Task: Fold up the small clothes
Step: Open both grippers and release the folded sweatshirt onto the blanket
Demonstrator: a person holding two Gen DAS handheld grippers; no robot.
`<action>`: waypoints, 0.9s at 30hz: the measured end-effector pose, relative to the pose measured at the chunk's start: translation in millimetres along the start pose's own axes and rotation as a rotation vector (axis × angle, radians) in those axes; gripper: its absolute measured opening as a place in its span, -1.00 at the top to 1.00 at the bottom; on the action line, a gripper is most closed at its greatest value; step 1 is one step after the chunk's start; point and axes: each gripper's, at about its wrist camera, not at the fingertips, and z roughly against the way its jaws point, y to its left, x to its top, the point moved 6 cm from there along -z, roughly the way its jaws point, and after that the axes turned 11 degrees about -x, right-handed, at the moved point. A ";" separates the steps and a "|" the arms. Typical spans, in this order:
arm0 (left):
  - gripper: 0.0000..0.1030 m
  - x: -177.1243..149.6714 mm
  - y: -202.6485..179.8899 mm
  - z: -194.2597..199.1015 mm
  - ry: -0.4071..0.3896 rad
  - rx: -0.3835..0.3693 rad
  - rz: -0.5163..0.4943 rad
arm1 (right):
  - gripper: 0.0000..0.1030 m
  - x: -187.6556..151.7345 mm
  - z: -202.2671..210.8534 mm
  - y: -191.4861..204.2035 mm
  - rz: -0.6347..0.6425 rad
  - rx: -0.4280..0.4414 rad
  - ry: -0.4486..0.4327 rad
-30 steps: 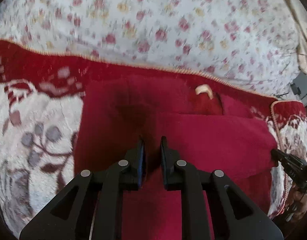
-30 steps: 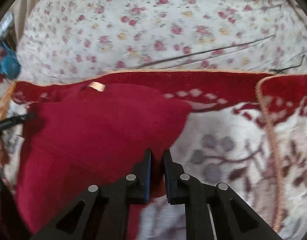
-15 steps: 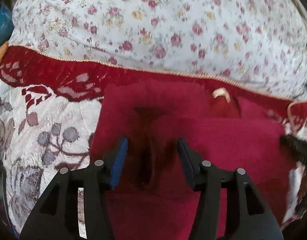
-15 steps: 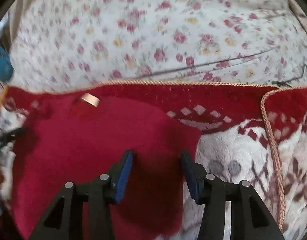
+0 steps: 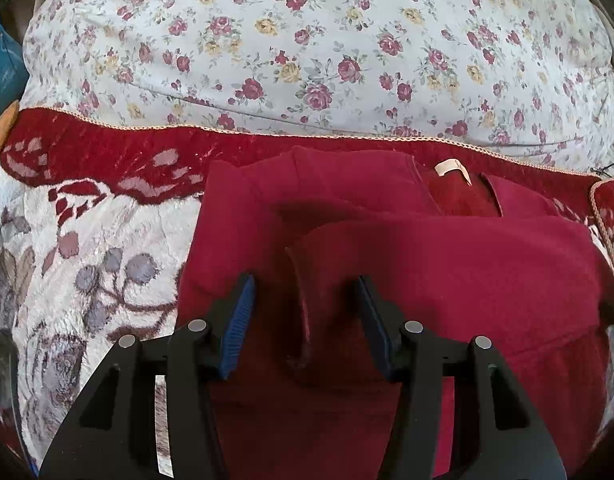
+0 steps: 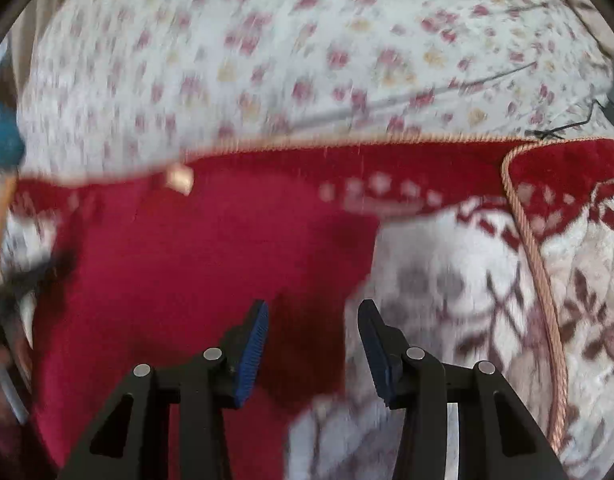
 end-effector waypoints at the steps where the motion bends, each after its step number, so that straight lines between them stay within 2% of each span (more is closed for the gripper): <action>1: -0.01 -0.6 -0.9 1.8 0.001 0.002 -0.002 | 0.13 -12.4 -7.3 0.4 0.028 -0.037 0.028; 5: 0.00 -5.1 -4.0 16.4 0.007 -0.008 0.006 | 0.13 -19.8 2.6 -9.0 -0.052 0.011 0.035; 10: 0.00 -5.6 -2.1 20.4 -0.007 -0.012 0.044 | 0.12 3.5 24.1 -7.8 -0.075 0.013 -0.062; 14: -0.01 -6.4 -3.8 16.5 0.000 0.009 0.014 | 0.12 26.1 1.0 5.0 -0.086 0.020 -0.062; 18: -0.02 -5.2 -4.0 13.6 -0.006 0.015 -0.004 | 0.12 37.6 -39.8 8.0 -0.068 -0.072 -0.032; 21: -0.02 -5.3 -3.5 13.0 -0.009 0.014 -0.009 | 0.08 42.5 -52.7 2.8 -0.088 -0.074 -0.047; 24: -0.02 -5.3 -3.3 13.6 -0.008 0.011 -0.006 | 0.08 42.1 -43.0 -1.1 -0.109 -0.059 -0.023; 27: -0.02 -7.0 -4.0 16.7 -0.008 0.014 -0.006 | 0.08 33.1 -18.7 -1.2 -0.109 -0.046 -0.035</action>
